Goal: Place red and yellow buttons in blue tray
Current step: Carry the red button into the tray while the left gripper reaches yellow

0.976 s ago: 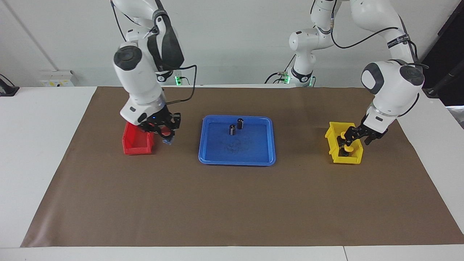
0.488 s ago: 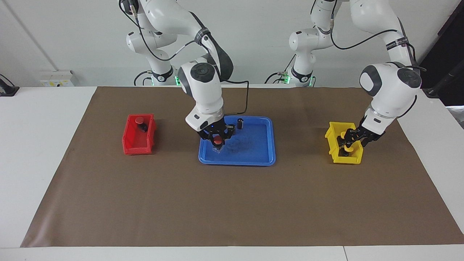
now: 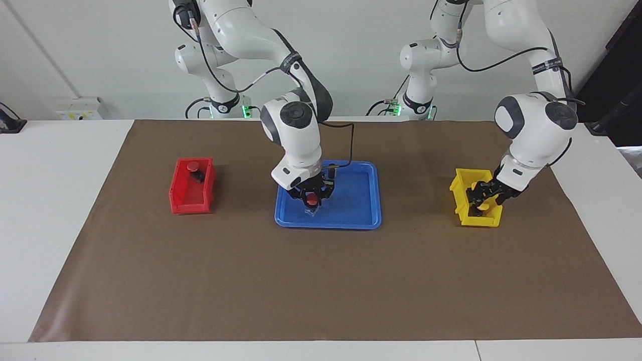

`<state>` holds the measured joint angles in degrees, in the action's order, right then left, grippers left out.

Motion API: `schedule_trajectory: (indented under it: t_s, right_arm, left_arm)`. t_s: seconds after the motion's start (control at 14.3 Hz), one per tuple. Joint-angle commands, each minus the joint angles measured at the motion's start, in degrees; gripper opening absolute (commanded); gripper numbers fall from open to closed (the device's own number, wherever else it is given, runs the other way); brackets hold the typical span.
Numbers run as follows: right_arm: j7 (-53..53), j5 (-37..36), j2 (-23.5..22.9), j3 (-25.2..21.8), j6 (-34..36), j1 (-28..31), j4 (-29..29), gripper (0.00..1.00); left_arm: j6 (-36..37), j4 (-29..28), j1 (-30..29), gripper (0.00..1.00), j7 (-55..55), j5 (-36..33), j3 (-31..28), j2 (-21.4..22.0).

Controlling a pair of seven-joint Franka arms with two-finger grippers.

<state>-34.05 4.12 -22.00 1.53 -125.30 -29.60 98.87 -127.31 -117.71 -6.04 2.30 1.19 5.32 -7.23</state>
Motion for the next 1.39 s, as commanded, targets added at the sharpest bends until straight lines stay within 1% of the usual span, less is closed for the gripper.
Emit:
schedule_trajectory:
  t_s: [0.0,0.35,0.42,0.49,0.77,0.98,1.05,1.11,1.18,1.25,1.32]
  right_arm:
    - [-0.93,0.89,0.02,-0.04,-0.47,-0.98,1.06,0.28]
    - [-0.84,0.89,0.64,-0.04,-0.21,-0.98,2.82,0.28]
    - [-0.67,0.89,0.73,-0.04,-0.29,-0.98,3.26,0.29]
    - [-0.58,0.89,0.82,-0.04,-0.47,-0.98,3.52,0.36]
    - [-0.49,0.89,0.91,-0.04,-1.7,-0.98,3.88,0.38]
    - [-0.67,0.89,0.91,-0.04,-1.61,-0.98,3.88,0.81]
    - [-0.67,0.72,0.91,-0.12,-1.18,-0.89,3.53,0.93]
    - [-0.67,0.1,0.91,-0.12,-0.74,-0.81,3.09,0.97]
    - [-0.49,-0.08,1.17,-0.3,-0.21,-0.46,2.65,0.98]
    - [-0.14,-0.6,2.47,-0.56,0.67,0.33,2.21,0.98]
    - [1.77,-1.13,3.88,-0.56,2.33,2.34,2.12,0.98]
  left_arm:
    - [-1.54,-1.99,1.9,0.7,-2.12,0.56,-0.48,0.81]
    - [-2.41,-2.17,1.65,0.7,-2.92,0.56,-0.48,0.2]
    - [-2.33,-2.17,1.73,0.7,-2.92,0.56,-0.48,0.2]
    - [-2.42,-2.17,1.65,0.7,-2.92,0.56,-0.48,0.2]
    - [-1.89,-1.65,1.2,0.7,-2.65,0.56,-0.48,0.11]
    - [-1.8,-1.47,1.12,0.7,-2.65,0.56,-0.48,0.03]
    - [-1.8,-1.38,1.12,0.7,-2.65,0.56,-0.48,-0.15]
    - [-1.8,-1.38,1.12,0.7,-2.65,0.56,-0.48,-0.15]
    - [-1.98,-1.38,1.12,0.7,-2.57,0.56,-0.57,-0.15]
    - [-1.98,-1.38,1.12,0.7,-2.48,0.56,-0.57,-0.15]
    - [-2.24,-1.38,1.03,0.7,-2.39,0.56,-0.57,-0.24]
